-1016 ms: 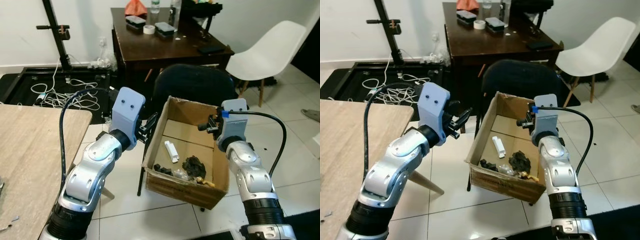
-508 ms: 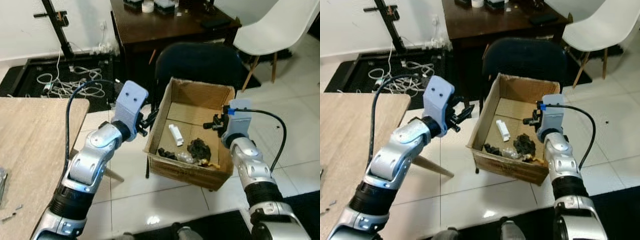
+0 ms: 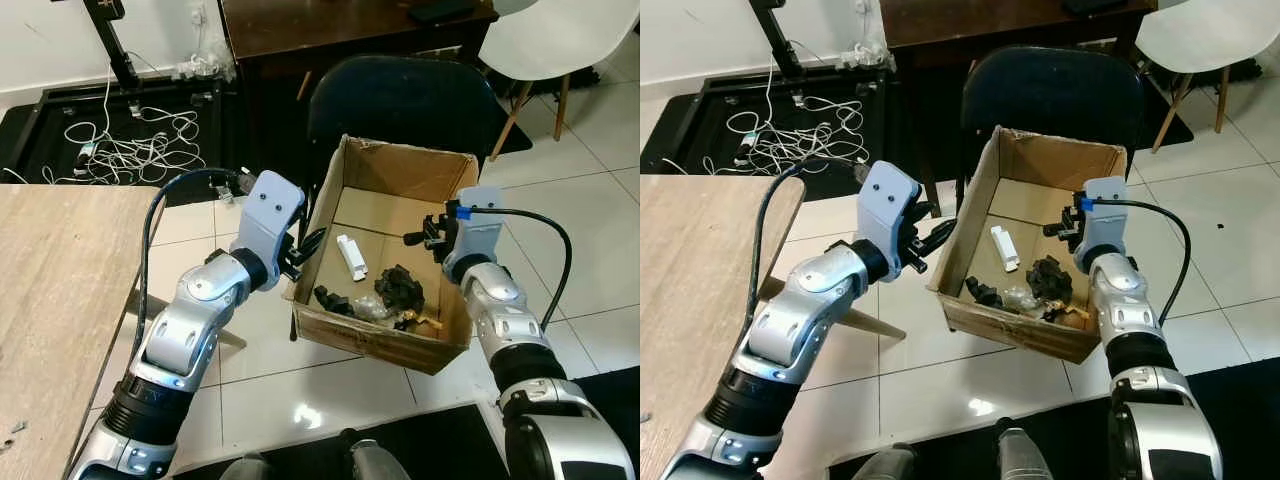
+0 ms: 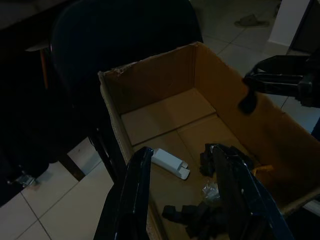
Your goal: Picking trash to rubbish bin
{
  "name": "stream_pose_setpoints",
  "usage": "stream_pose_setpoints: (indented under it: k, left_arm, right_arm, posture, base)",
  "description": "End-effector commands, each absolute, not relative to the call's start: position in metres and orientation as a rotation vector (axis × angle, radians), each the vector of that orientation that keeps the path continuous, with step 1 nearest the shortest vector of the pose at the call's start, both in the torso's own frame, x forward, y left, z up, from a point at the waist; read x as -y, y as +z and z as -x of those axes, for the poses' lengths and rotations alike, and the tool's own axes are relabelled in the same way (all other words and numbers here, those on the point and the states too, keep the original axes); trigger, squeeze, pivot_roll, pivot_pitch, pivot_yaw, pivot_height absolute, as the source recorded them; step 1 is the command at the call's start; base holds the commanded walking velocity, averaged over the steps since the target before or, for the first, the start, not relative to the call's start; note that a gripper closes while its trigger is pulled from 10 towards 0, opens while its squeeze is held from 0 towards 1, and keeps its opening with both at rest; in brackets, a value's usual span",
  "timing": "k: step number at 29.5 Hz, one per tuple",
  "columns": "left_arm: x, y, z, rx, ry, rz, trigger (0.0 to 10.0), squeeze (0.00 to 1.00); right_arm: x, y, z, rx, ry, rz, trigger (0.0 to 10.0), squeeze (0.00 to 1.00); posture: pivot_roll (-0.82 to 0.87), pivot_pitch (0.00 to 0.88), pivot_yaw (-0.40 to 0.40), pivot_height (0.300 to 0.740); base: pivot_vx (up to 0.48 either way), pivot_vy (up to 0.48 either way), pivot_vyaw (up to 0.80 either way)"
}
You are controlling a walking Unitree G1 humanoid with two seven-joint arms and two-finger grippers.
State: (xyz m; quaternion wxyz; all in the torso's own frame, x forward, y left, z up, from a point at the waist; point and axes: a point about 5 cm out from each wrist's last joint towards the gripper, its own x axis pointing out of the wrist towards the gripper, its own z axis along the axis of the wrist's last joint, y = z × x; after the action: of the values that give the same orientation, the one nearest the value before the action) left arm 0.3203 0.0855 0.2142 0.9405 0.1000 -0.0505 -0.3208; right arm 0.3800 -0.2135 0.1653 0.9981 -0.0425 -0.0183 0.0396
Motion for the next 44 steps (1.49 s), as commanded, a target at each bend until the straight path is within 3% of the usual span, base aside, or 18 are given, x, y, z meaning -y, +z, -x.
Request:
stream_pose_setpoints:
  k: [1,4,5,18,24,29,38,42,44]
  left_arm:
    - [-0.085,0.209,-0.317,0.092,-0.655,-0.200,10.0,0.00]
    - [-0.086,0.208,-0.316,0.092,-0.649,-0.199,10.0,0.00]
    - [-0.087,0.209,-0.316,0.093,-0.644,-0.198,10.0,0.00]
    - [-0.115,0.225,-0.318,0.164,-0.391,-0.019,10.0,0.00]
    - [-0.123,0.224,-0.305,0.199,-0.306,0.020,10.0,0.00]
    - [-0.124,0.223,-0.300,0.212,-0.253,0.063,10.0,0.00]
    - [-0.116,0.224,-0.299,0.219,-0.258,0.063,10.0,0.00]
    - [-0.115,0.225,-0.297,0.221,-0.257,0.066,10.0,0.00]
    - [-0.115,0.225,-0.300,0.224,-0.252,0.070,10.0,0.00]
  right_arm:
    - [0.216,0.159,-0.378,0.024,0.083,0.060,10.0,1.00]
    - [0.216,0.161,-0.379,0.037,0.076,0.082,10.0,1.00]
    - [0.216,0.163,-0.380,0.048,0.069,0.095,10.0,0.00]
    - [0.199,0.229,-0.380,0.378,0.124,0.012,10.0,0.00]
    - [0.151,0.246,-0.367,0.458,0.278,0.063,10.0,0.00]
    - [0.134,0.252,-0.360,0.486,0.324,0.177,10.0,0.00]
    - [0.147,0.250,-0.356,0.457,0.225,0.152,10.0,0.00]
    - [0.156,0.246,-0.354,0.428,0.148,0.052,10.0,0.00]
    - [0.160,0.239,-0.353,0.399,0.121,0.006,10.0,0.00]
  posture:
    - [0.11,0.322,0.046,0.740]
    - [0.11,0.319,0.042,0.740]
    - [0.11,0.315,0.040,0.740]
    - [0.09,0.235,-0.012,0.740]
    - [0.10,0.182,-0.108,0.740]
    - [0.10,0.166,-0.134,0.740]
    - [0.09,0.143,-0.113,0.740]
    - [0.09,0.143,-0.113,0.740]
    - [0.09,0.097,-0.064,0.740]
  base:
    - [0.000,0.000,0.00]
    - [0.000,0.000,0.00]
    - [0.000,0.000,0.00]
    - [0.000,0.000,0.00]
    - [0.000,0.000,0.00]
    - [0.000,0.000,0.00]
    - [0.000,0.000,0.00]
    - [0.000,0.000,0.00]
    - [0.000,0.000,0.00]
